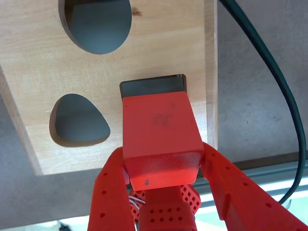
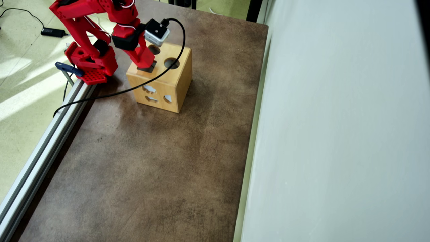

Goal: Pick and place the red cube on the square hole

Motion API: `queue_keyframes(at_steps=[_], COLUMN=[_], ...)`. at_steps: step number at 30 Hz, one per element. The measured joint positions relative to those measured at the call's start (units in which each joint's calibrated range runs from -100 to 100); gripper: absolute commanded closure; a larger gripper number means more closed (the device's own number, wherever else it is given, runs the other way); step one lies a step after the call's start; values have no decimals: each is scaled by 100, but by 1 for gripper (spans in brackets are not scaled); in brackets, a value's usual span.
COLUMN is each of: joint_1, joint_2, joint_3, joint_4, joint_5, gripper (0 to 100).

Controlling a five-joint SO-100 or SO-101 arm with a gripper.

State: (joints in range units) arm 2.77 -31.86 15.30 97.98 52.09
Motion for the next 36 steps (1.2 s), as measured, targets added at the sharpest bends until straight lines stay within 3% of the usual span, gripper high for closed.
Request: queue_keyframes(at_steps=[22, 32, 36], joint_1=[0, 0, 0], joint_2=[-51, -51, -51], joint_3=[63, 90, 90], joint_4=[-16, 8, 8], joint_5=[-5, -186, -205], gripper=[93, 72, 69])
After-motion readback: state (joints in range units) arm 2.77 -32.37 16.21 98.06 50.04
